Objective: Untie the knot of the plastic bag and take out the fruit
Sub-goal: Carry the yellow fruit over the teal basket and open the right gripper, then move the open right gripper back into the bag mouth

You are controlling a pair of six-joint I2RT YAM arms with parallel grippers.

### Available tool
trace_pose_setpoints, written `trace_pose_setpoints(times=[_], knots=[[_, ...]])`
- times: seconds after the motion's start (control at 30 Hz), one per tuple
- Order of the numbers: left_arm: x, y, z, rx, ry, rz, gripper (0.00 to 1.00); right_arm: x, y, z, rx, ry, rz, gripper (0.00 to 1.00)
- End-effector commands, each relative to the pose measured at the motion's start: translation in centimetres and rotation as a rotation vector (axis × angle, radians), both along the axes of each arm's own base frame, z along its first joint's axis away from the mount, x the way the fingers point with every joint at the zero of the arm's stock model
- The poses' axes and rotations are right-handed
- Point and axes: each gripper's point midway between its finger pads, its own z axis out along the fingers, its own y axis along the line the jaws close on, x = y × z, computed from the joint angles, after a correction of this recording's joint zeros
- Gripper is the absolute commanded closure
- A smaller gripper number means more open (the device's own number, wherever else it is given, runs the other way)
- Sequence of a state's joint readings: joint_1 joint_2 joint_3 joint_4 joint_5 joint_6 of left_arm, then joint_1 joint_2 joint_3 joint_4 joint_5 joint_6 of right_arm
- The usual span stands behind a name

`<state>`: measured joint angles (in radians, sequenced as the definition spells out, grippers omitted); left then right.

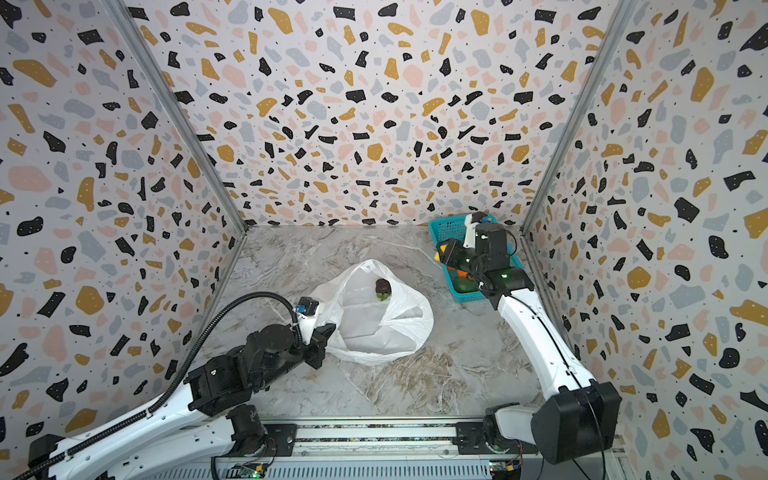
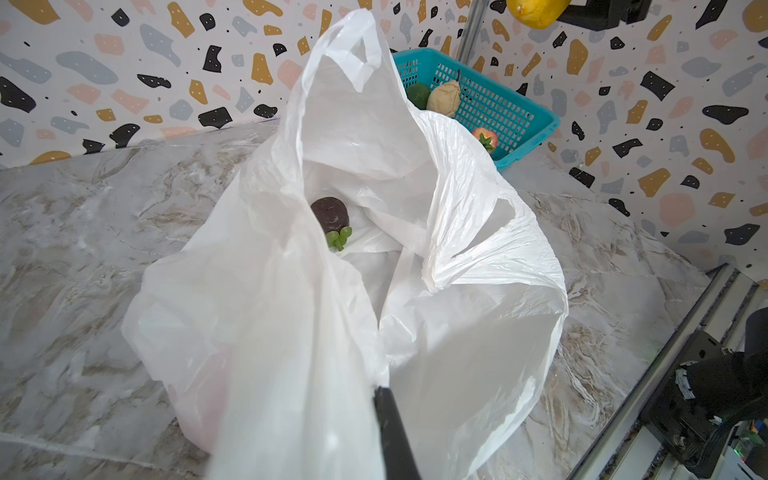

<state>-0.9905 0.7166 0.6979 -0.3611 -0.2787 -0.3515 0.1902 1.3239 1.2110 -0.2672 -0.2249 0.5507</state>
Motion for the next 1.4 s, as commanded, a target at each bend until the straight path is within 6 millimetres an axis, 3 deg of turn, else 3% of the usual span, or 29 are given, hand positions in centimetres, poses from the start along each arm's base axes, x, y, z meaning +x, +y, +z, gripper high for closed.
trace_pose_setpoints(times=[0.0, 0.2, 0.4, 0.47, 0.53, 0.63, 0.73, 1.07, 1.37], knots=[[-0.2, -0.4, 0.6, -0.024, -0.022, -0.026, 1.0, 2.9, -3.6, -2.4, -0.099, -0.019, -0.104, 0.59], [-0.4, -0.3, 0.4, -0.017, -0.015, -0.032, 1.0, 8.3, -9.1, -8.2, -0.238, 0.054, -0.254, 0.58], [-0.3, -0.7, 0.9, -0.018, -0.024, -0.043, 1.0, 11.2, -11.7, -12.0, -0.337, 0.109, -0.309, 0.56], [-0.2, -0.8, 1.0, -0.024, -0.028, -0.044, 1.0, 11.7, -12.3, -12.5, -0.35, 0.123, -0.32, 0.5], [-0.2, -0.8, 1.0, -0.027, -0.027, -0.043, 1.0, 12.1, -12.7, -13.1, -0.367, 0.15, -0.325, 0.39], [-0.2, -0.9, 1.0, -0.028, -0.028, -0.042, 1.0, 12.4, -13.1, -12.9, -0.392, 0.157, -0.338, 0.24], [-0.1, -0.8, 1.1, -0.03, -0.029, -0.038, 1.0, 12.4, -13.3, -12.1, -0.396, 0.142, -0.346, 0.18], [-0.1, -0.7, 1.0, -0.028, -0.038, -0.033, 1.0, 11.5, -12.3, -10.5, -0.371, 0.12, -0.318, 0.16], [0.1, -0.9, 1.1, -0.022, -0.045, -0.033, 1.0, 7.6, -9.9, -8.9, -0.302, 0.12, -0.212, 0.13]])
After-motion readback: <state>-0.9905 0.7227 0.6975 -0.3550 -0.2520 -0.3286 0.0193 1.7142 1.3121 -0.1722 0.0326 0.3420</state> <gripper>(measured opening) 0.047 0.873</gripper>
